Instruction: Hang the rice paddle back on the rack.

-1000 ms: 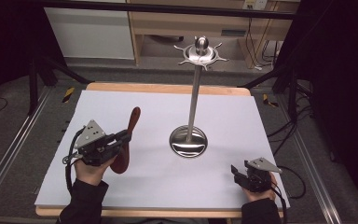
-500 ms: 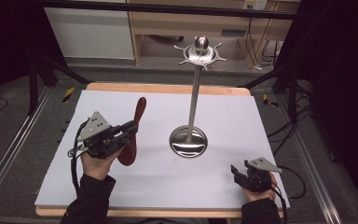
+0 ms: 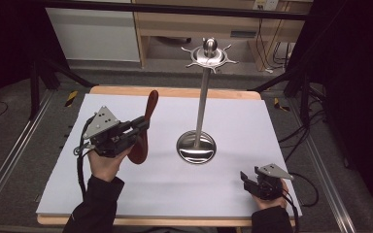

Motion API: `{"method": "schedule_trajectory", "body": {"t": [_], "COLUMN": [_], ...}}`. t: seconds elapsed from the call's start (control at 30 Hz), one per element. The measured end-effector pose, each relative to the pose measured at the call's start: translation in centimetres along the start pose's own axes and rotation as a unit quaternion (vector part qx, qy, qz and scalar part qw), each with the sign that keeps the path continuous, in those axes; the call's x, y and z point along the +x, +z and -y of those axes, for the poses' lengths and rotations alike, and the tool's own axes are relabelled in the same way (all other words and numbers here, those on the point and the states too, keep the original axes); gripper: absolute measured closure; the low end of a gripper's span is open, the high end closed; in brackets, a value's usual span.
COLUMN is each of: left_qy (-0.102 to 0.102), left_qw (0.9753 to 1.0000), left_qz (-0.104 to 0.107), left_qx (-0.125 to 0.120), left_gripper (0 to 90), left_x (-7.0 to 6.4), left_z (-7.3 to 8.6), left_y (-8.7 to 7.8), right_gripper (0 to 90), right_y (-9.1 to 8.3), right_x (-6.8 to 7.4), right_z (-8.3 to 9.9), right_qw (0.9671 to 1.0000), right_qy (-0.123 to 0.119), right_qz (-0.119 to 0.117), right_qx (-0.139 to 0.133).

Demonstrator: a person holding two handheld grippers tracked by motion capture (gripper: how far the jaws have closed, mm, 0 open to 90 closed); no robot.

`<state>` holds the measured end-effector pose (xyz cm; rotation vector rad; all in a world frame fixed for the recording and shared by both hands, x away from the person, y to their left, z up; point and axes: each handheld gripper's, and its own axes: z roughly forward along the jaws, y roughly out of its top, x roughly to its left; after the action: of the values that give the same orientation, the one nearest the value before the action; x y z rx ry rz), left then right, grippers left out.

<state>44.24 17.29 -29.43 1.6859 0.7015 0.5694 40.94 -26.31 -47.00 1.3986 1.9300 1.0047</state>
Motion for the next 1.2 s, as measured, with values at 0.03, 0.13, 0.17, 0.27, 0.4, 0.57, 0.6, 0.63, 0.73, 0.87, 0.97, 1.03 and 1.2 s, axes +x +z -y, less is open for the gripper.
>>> {"method": "schedule_trajectory", "body": {"t": [0.03, 0.13, 0.17, 0.27, 0.4, 0.57, 0.6, 0.63, 0.73, 0.87, 0.97, 1.03, 1.2], "left_qy": [0.001, 0.017, 0.016, 0.009, 0.001, -0.004, -0.003, 0.0, 0.002, 0.004, -0.007, 0.0, 0.0], "left_qw": [1.0, 0.9998, 0.9998, 0.9999, 0.9999, 0.9998, 0.9998, 0.9998, 0.9997, 0.9997, 0.9995, 0.9995, 0.9993], "left_qz": [0.0, 0.0, 0.001, 0.004, 0.006, 0.011, 0.011, 0.011, 0.013, 0.014, 0.024, 0.023, 0.021], "left_qx": [-0.001, -0.012, -0.013, -0.014, -0.013, -0.014, -0.015, -0.014, -0.02, -0.019, -0.021, -0.023, -0.029], "left_gripper": [78.2, 78.2, 78.2, 78.2, 78.2, 78.2, 78.2, 78.2, 78.3, 78.2, 78.2, 78.2, 78.2], "left_x": [0.0, 0.1, 0.0, -0.1, -0.3, -0.5, -0.5, -0.6, -0.8, -0.9, -1.1, -1.1, -1.4], "left_z": [-0.2, -0.7, -0.8, -1.2, -1.7, -2.2, -2.3, -2.5, -3.1, -3.5, -4.1, -4.4, -5.0], "left_y": [0.1, 0.4, 0.4, 0.5, 0.8, 1.1, 1.2, 1.3, 1.6, 1.8, 2.0, 2.1, 2.4], "right_gripper": [40.5, 40.5, 40.4, 40.5, 40.5, 40.5, 40.5, 40.5, 40.4, 40.3, 40.4, 40.5, 40.6], "right_y": [0.0, 0.0, 0.0, 0.0, 0.0, 0.1, 0.1, 0.1, 0.1, 0.1, 0.1, 0.1, 0.1], "right_x": [0.0, 0.0, 0.0, 0.0, 0.0, -0.1, -0.1, -0.1, -0.1, 0.0, 0.0, 0.0, -0.1], "right_z": [0.0, 0.0, 0.0, 0.0, 0.0, 0.0, 0.0, 0.0, 0.0, 0.0, 0.0, 0.0, 0.0], "right_qw": [1.0, 1.0, 1.0, 1.0, 1.0, 1.0, 1.0, 1.0, 1.0, 1.0, 1.0, 1.0, 1.0], "right_qy": [0.002, 0.002, 0.001, 0.001, 0.001, 0.001, 0.001, 0.0, 0.0, 0.002, 0.002, 0.001, 0.0], "right_qz": [-0.001, -0.002, 0.0, -0.001, -0.002, -0.002, -0.002, -0.001, -0.001, -0.003, -0.003, -0.003, -0.002], "right_qx": [0.001, 0.001, 0.001, 0.001, 0.0, 0.0, 0.0, -0.001, -0.002, -0.001, -0.001, -0.001, -0.001]}}
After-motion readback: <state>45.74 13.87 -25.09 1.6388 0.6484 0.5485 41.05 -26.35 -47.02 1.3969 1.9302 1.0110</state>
